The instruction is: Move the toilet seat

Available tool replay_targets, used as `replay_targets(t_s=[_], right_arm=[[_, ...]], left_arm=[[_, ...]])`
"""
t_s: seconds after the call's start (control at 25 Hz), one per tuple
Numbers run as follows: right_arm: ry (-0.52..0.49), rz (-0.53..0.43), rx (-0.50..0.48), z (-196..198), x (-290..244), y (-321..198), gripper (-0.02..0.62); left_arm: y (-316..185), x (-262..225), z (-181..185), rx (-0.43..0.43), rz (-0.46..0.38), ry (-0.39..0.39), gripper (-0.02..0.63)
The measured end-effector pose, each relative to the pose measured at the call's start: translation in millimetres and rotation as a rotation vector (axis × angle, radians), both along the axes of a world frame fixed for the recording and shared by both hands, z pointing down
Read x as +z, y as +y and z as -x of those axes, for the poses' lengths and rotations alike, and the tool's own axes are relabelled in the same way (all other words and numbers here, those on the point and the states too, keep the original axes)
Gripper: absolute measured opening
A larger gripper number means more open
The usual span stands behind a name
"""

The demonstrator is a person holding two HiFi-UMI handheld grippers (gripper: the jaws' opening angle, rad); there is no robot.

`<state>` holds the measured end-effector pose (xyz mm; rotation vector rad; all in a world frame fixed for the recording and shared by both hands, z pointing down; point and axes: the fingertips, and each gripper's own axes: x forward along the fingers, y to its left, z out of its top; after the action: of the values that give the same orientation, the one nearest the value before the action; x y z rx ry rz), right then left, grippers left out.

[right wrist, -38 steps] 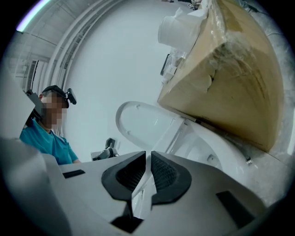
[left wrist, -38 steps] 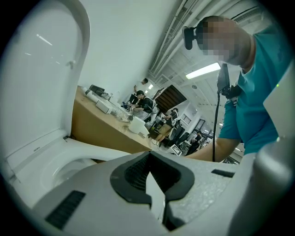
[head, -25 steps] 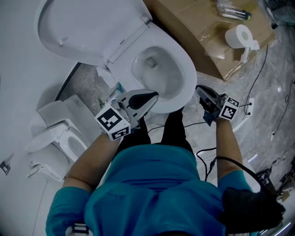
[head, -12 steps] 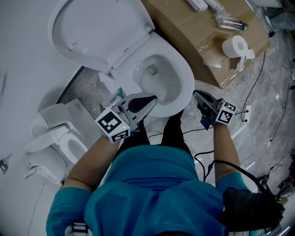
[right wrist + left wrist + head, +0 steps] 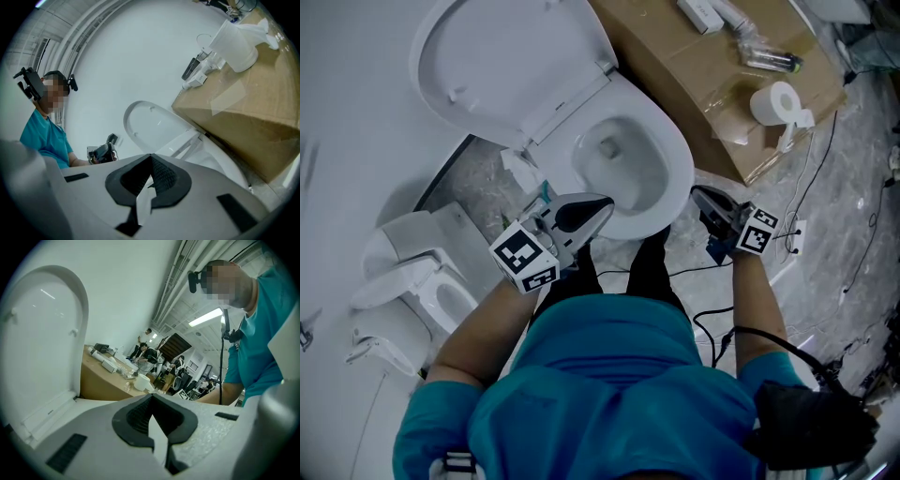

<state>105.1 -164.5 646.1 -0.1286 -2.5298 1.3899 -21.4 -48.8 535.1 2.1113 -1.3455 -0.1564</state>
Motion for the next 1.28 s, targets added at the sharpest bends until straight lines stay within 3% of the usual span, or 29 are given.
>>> replay_targets(t_s=[0.2, 0.64, 1.28], right_arm=[[0.014, -0.032, -0.009, 4.6, -5.8, 0.2, -0.002], [0.02, -0.122, -0.034, 19.0, -24.3, -0.2, -0.002], [0.068, -0.393, -0.088, 40.7, -47.3, 3.5, -0.002]], left_arm=[[3.3, -1.6, 3.5, 0.002, 0.001, -0.038, 0.003], [15.6, -8.0, 15.6, -0.036, -0.004, -0.044, 0.003], [27.0, -18.0, 30.1, -0.073, -0.027, -0.035, 0.003]])
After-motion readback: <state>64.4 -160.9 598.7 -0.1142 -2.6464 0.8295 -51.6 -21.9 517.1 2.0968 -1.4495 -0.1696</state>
